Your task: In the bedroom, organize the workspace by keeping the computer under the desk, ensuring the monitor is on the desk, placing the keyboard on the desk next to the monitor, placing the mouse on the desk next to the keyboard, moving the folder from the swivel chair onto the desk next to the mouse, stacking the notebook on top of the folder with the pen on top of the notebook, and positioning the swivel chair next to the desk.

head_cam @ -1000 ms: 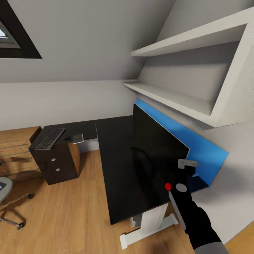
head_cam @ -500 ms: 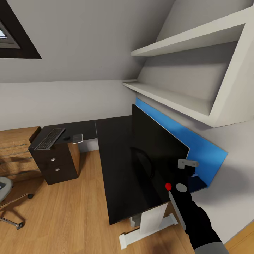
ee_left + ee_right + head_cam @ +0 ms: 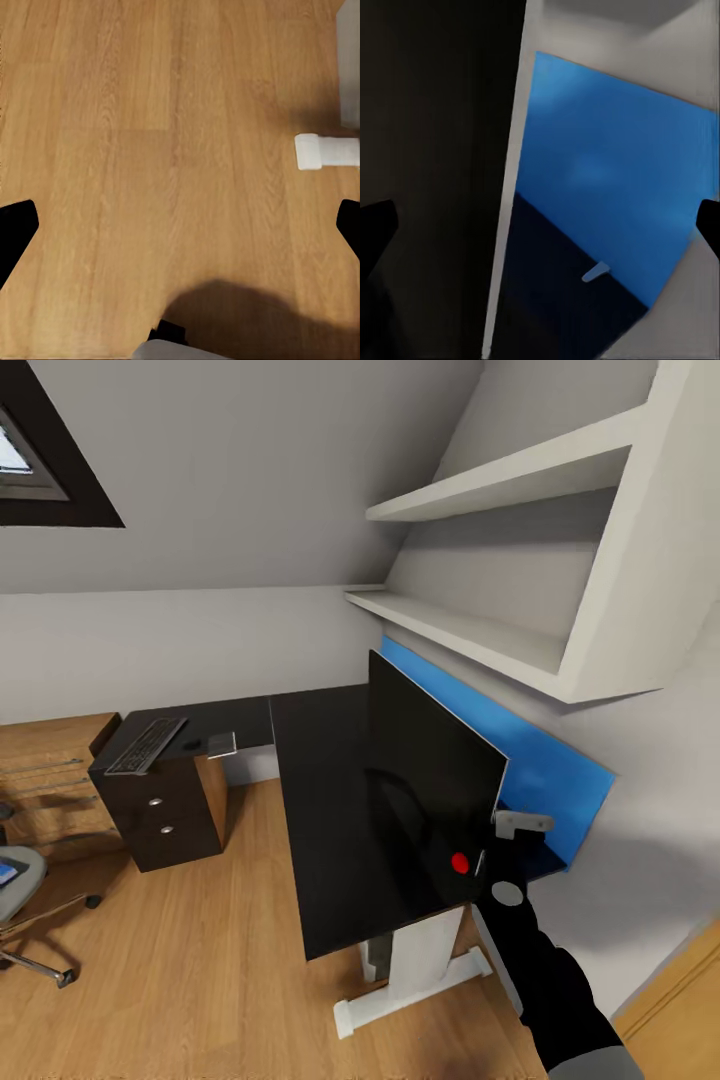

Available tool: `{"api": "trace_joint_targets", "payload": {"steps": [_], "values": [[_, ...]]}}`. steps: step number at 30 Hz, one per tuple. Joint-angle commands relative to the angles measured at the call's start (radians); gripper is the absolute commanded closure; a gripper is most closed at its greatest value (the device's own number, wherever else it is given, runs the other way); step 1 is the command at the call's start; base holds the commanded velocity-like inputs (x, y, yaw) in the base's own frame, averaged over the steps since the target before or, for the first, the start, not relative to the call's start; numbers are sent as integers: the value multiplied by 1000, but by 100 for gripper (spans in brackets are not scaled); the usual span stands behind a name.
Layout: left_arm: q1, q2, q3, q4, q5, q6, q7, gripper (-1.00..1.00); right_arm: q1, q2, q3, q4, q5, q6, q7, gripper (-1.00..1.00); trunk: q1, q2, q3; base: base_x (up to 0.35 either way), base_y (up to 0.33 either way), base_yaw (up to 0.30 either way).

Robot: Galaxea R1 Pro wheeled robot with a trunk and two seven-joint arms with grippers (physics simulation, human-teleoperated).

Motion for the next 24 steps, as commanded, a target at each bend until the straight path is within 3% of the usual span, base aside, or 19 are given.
{"api": "trace_joint_targets", "payload": {"steps": [1, 19, 24], "values": [[-1, 0, -1, 0, -1, -3, 4, -100, -1, 0, 5, -1, 8, 9, -5, -100, 0, -2, -2, -301, -84, 0], [-1, 1, -1, 1, -1, -1, 4, -100, 2, 4, 16, 6, 5, 1, -3, -100, 0, -2, -2, -291, -147, 0], [-1, 3, 0, 11, 1, -1, 3, -100, 5, 6, 17, 48, -5, -17, 17, -100, 0, -2, -2, -151, -114, 0]]}}
